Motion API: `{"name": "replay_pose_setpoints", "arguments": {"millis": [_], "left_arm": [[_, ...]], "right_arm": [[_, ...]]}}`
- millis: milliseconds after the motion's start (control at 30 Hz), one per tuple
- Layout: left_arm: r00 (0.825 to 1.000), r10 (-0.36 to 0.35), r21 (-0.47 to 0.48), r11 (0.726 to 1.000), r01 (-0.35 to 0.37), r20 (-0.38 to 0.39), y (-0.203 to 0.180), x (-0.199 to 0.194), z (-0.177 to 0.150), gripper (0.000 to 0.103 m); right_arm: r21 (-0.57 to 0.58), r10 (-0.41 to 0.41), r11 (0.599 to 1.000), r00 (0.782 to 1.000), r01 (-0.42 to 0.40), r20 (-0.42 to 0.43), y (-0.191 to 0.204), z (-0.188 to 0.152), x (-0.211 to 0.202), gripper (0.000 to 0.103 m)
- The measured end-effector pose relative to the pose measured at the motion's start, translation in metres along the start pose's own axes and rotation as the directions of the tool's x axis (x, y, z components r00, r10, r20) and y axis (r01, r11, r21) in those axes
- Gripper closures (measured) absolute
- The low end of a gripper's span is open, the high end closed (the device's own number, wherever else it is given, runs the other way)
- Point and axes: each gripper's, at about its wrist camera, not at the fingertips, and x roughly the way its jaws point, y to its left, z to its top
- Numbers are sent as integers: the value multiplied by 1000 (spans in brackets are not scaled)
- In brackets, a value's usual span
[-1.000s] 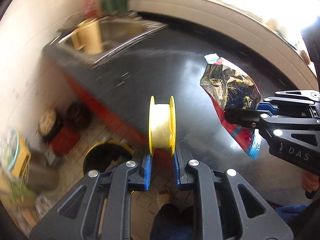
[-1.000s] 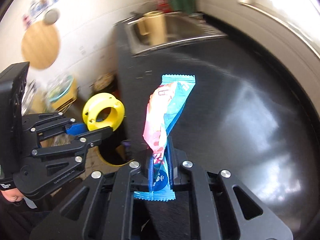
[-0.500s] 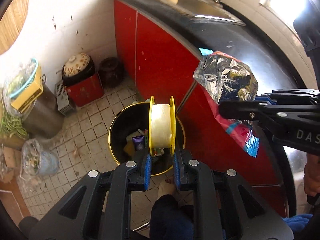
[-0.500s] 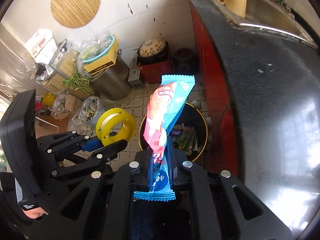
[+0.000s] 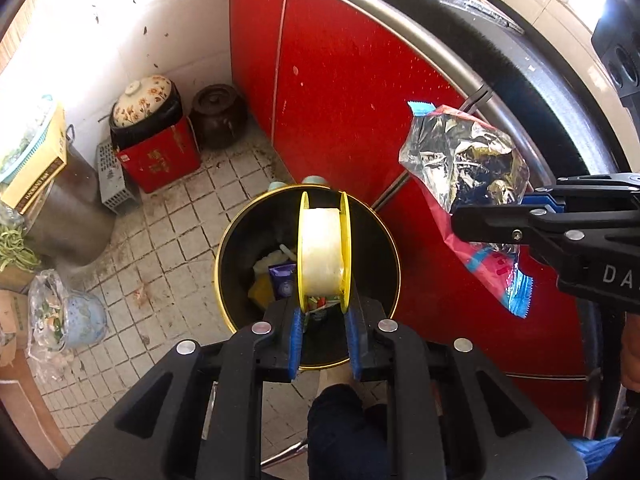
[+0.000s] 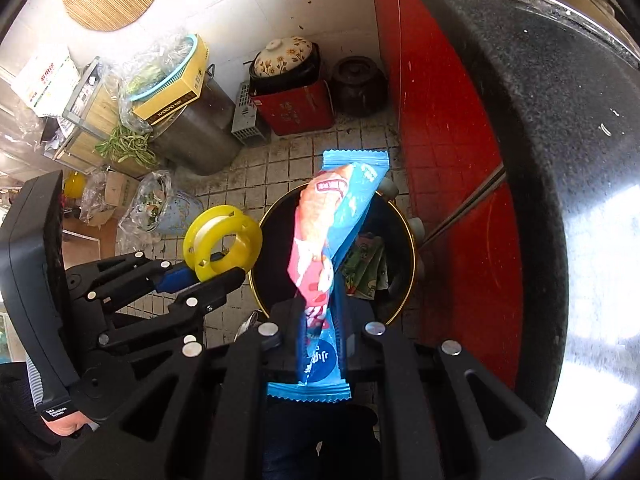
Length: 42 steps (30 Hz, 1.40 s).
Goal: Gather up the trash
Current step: 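Carry the tape roll and snack wrapper over the bin and release both, then lift both open tools away from the bin toward the countertop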
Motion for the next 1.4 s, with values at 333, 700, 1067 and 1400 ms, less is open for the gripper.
{"name": "replay_pose_setpoints", "arguments": {"millis": [333, 700, 1067, 1400], "left_arm": [[999, -19, -23, 1000, 18, -42, 11, 24, 2, 61], [1000, 8, -41, 999, -9, -26, 12, 2, -6, 21], [994, 94, -4, 996, -94, 54, -41, -83, 13, 7], [987, -105, 344, 937, 58, 120, -199, -134, 62, 7]], "right_arm": [[-5, -23, 1000, 999, 23, -38, 0, 12, 23, 67], [-34, -2, 999, 1000, 3, 24, 5, 10, -5, 40], [51, 36, 997, 963, -51, 268, -14, -42, -156, 12], [553, -358, 829, 845, 91, 397, -136, -213, -291, 8]]}}
